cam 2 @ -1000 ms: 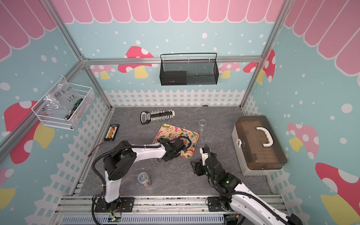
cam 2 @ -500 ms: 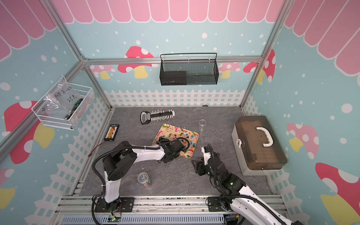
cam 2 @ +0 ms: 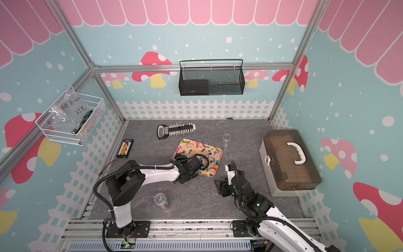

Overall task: Pour the candies out of the jar
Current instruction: 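Pour the candies out of the jar onto the tray.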

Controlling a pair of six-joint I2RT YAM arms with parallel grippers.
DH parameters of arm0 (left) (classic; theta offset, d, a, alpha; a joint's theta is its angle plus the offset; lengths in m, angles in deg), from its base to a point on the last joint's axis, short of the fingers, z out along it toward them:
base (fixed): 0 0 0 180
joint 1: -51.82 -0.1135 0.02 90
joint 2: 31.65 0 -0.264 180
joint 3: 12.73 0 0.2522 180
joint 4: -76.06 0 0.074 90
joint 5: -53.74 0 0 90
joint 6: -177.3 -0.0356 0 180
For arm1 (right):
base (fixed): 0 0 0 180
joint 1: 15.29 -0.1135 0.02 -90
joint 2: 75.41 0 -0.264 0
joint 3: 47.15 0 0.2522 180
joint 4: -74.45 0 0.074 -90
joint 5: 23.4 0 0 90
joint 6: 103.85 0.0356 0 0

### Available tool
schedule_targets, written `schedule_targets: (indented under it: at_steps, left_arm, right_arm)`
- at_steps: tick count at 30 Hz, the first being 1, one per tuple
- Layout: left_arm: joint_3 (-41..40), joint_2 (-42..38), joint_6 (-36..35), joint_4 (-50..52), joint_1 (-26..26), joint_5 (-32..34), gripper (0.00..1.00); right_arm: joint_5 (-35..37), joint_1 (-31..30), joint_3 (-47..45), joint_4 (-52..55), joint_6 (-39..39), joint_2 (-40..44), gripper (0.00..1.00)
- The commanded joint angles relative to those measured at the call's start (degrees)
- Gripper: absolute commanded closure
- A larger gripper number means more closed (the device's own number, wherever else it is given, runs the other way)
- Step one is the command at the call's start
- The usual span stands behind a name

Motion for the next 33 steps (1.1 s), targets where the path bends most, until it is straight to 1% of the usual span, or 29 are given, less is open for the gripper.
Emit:
schedule_targets:
  at_steps: [1,8,19,22,27,33]
  left_arm:
    - [-2.0,-2.7,-4.5,-2.3,-1.0,-0.3,0.54]
    - [-1.2,-3.5,-5.4,-2.5,-3.5,0.1,0.54]
    - [0.2,-1.8,-6.7,-3.9,-4.2,-0.7,0.54]
    - [2.2,-0.3,-8.2,-5.3,-4.4,-0.8,0.54]
    - [7.7,3.0,-10.0,-5.9,-4.5,-1.8,0.54]
    - [11.2,8.0,-12.8,-7.2,-5.3,-2.7,0.54]
  right_arm:
    - [-1.2,-0.4,-0.3,0.2,2.5,1.2,0.34]
    - [-2.1,-0.4,0.3,0.9,2.0,1.5,0.34]
    - [-1.9,-0.4,-0.9,1.3,3.6,2.9,0.35]
    - [-1.7,-0.4,-1.0,1.3,3.8,3.1,0.35]
    - [-2.3,-0.4,-0.4,1.8,3.8,2.8,0.35]
    - [-2.3,-0.4,0.0,3.7,3.6,4.2,0.35]
